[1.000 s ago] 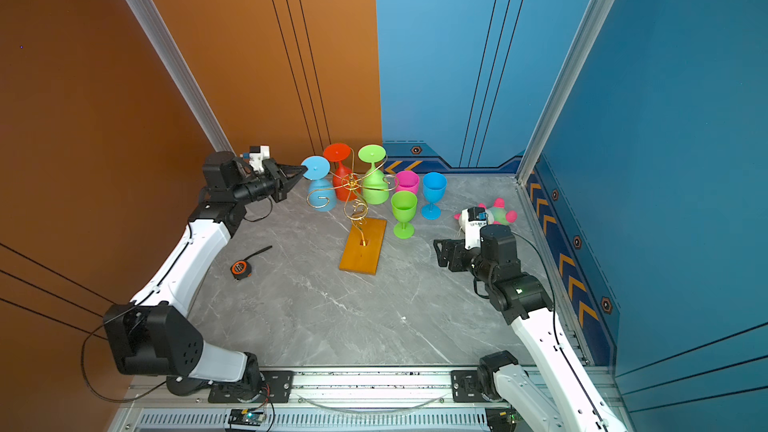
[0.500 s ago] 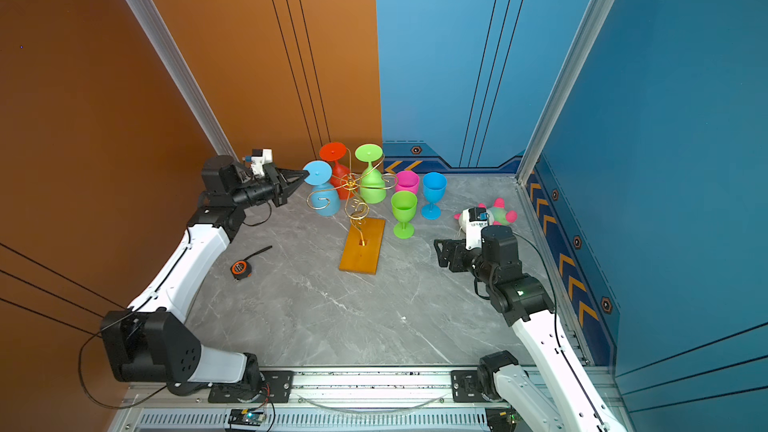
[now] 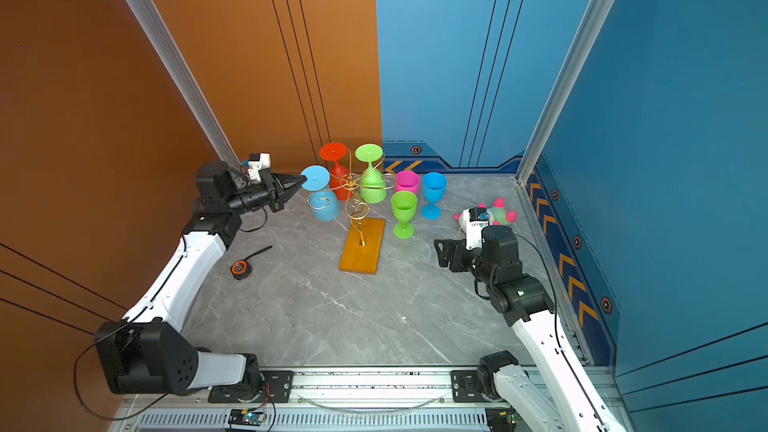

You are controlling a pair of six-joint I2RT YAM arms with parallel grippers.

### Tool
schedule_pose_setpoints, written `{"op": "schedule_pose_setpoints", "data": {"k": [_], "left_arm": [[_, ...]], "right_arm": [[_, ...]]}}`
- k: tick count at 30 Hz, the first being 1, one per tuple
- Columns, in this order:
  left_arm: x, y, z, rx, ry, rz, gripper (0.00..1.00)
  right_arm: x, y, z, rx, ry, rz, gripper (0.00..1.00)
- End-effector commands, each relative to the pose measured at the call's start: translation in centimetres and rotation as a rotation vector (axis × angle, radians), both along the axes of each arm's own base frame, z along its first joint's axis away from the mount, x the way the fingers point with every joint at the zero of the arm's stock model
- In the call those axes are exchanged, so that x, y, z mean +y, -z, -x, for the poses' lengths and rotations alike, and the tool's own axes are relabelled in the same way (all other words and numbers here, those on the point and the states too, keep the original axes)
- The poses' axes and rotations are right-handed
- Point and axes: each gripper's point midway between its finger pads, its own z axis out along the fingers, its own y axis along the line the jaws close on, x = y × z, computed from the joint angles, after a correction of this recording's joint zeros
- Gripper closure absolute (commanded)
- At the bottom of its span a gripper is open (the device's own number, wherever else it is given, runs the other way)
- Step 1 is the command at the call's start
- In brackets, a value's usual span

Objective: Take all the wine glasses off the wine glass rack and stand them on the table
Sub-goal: 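Lift the cyan glass off its rack hook with the left gripper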

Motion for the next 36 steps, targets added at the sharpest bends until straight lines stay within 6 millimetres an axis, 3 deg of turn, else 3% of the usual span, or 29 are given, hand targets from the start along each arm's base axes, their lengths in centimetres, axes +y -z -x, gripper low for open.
{"op": "schedule_pose_setpoints", "data": {"k": [1, 10, 23, 30, 36], "left_arm": [[0.3, -1.5, 1.3, -0.063, 0.013, 0.008, 1.0], [1.4, -2.2, 2.6, -0.089, -0.022, 0.011, 1.0], [5.4, -2.5, 4.7, -0.12, -0.163, -0.021, 1.0], [6.5, -0.6, 8.4, -0.1, -0.254, -0.239, 1.0], [6.1, -0.1, 11.1, -0.125, -0.234, -0.328, 1.0]], "right_arm": [[0.0, 0.7, 0.4, 0.022, -0.004, -0.001, 0.15], [0.0, 0.6, 0.3, 0.023, -0.004, -0.003, 0.15], [0.6, 0.6, 0.0, 0.036, -0.019, -0.023, 0.15], [0.7, 1.0, 0.1, 0.048, -0.024, -0.021, 0.15], [1.0, 1.2, 0.0, 0.062, -0.034, -0.027, 0.15]]}}
